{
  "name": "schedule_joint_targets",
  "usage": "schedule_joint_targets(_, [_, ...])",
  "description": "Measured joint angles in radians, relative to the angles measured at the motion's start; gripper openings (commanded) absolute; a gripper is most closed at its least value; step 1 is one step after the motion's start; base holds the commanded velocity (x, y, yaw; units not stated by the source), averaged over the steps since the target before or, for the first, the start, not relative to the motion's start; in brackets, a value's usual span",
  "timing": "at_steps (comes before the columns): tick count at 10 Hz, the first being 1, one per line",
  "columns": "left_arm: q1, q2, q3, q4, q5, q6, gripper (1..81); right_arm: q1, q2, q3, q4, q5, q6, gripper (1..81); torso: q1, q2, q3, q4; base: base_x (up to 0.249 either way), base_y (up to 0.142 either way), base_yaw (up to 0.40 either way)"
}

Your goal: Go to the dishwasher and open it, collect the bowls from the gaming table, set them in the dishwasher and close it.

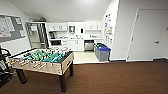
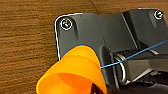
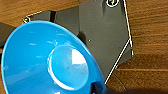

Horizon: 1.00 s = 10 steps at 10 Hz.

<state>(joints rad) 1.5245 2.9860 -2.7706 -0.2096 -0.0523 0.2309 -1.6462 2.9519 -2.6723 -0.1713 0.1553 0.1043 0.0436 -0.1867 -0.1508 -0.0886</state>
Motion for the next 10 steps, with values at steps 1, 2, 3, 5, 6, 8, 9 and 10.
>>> schedule_joint_targets(1, [-0.001, 0.001, -0.001, 0.000, 0.002, 0.000, 1.0, -0.002, 0.000, 0.000, -0.001, -0.003, 0.000, 1.0, 0.000, 0.000, 0.000, 0.000, 0.242, 0.000, 0.000])
schedule_joint_targets(2, [-0.008, 0.000, -0.001, 0.000, -0.001, 0.000, 1.0, 0.003, 0.000, 0.000, 0.000, 0.001, 0.000, 1.0, 0.001, 0.000, 0.000, 0.000, 0.242, 0.000, 0.000])
schedule_joint_targets(3, [-0.011, 0.003, -0.001, 0.000, -0.001, 0.000, 1.0, 0.006, -0.001, 0.000, 0.000, 0.001, 0.000, 1.0, 0.001, 0.000, 0.000, 0.000, 0.242, 0.000, 0.000])
schedule_joint_targets(5, [-0.008, 0.003, 0.000, 0.000, -0.001, 0.000, 1.0, 0.003, -0.002, 0.000, 0.000, 0.000, 0.000, 1.0, 0.001, 0.000, 0.000, 0.000, 0.242, 0.000, 0.000])
schedule_joint_targets(6, [-0.008, 0.003, 0.000, 0.000, -0.001, 0.000, 1.0, 0.004, -0.002, 0.000, 0.000, 0.001, 0.000, 1.0, 0.001, 0.000, 0.000, 0.000, 0.242, 0.000, 0.000])
schedule_joint_targets(8, [-0.008, 0.003, 0.000, 0.000, -0.001, 0.000, 1.0, 0.003, -0.002, 0.000, 0.000, 0.000, 0.000, 1.0, 0.001, 0.000, 0.000, 0.000, 0.239, 0.000, 0.000])
schedule_joint_targets(9, [-0.009, 0.003, 0.000, 0.000, -0.001, 0.000, 1.0, 0.006, -0.001, 0.000, 0.000, 0.000, 0.000, 1.0, 0.001, 0.001, 0.000, 0.000, 0.234, -0.062, 0.000])
schedule_joint_targets(10, [-0.008, 0.003, 0.000, 0.000, 0.000, 0.000, 1.0, 0.007, -0.001, 0.000, 0.000, 0.001, 0.000, 1.0, 0.002, 0.001, 0.000, 0.000, 0.232, -0.064, 0.000])
